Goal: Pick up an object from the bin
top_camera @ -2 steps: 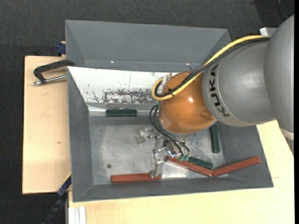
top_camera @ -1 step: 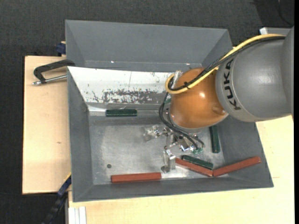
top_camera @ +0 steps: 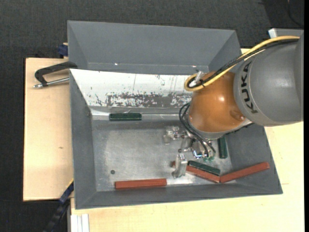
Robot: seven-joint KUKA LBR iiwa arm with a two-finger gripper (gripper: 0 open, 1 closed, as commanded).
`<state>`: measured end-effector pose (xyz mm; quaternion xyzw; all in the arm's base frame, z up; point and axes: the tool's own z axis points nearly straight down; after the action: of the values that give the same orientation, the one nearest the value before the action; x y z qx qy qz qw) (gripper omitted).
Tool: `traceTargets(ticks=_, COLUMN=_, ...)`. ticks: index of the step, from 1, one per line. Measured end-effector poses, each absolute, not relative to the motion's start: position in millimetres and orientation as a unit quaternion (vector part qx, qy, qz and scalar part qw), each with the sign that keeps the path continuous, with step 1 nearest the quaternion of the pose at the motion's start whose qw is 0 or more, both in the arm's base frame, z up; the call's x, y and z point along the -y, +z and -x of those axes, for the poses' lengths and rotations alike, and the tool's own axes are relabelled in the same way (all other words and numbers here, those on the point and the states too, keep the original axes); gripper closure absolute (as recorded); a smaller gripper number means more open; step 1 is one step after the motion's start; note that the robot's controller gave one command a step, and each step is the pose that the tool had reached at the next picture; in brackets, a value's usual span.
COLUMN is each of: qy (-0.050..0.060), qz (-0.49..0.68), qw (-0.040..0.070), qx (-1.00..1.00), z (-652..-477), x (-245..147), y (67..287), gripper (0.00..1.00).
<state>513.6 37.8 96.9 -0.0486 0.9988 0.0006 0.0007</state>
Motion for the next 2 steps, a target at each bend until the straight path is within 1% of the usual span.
traceTargets(ticks=1, qy=0.0, qz=0.124, qw=0.002, qx=-0.992, z=-508.4, x=-11, y=110, gripper=0.0)
traceTargets(ticks=2, qy=0.0, qz=0.233, qw=0.001, qx=-0.972, z=-518.2, x=14, y=72, gripper=1.0)
